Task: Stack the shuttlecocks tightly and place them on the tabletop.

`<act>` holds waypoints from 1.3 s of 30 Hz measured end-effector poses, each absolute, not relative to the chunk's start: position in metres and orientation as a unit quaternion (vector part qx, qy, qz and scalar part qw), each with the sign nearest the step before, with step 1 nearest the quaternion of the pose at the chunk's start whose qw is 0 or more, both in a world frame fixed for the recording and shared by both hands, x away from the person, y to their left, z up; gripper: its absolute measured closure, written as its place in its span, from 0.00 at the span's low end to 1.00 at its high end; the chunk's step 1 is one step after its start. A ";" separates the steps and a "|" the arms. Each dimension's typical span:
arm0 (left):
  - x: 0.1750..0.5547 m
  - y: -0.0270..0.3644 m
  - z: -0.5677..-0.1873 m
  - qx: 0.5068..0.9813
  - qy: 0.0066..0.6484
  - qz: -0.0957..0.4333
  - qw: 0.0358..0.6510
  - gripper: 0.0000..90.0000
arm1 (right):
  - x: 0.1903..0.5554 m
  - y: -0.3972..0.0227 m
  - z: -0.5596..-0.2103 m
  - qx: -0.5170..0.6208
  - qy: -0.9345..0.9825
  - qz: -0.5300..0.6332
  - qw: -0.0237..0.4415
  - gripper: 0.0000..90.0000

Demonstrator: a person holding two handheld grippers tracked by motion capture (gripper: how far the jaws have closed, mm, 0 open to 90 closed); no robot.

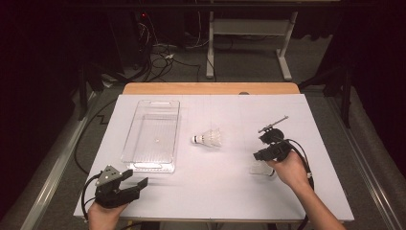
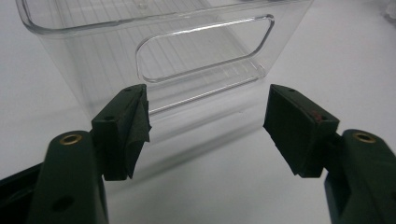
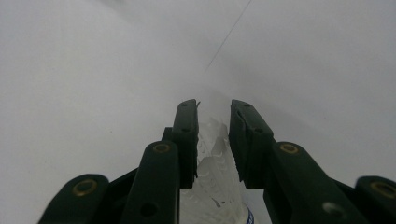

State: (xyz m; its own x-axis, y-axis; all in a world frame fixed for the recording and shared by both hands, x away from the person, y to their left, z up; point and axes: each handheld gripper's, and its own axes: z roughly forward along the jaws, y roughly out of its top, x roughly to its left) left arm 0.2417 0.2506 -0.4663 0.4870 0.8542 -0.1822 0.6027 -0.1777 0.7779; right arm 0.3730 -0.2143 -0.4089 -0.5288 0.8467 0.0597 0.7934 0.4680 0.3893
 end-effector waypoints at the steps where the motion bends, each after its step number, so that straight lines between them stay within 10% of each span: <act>1: 0.242 0.251 -0.466 0.753 0.484 0.149 0.420 0.36 | 0.373 -0.214 -0.409 0.480 0.854 0.187 0.071 0.82; 39: 0.242 0.251 -0.466 0.753 0.483 0.149 0.422 0.36 | 0.378 -0.201 -0.401 0.457 0.864 0.190 0.087 1.00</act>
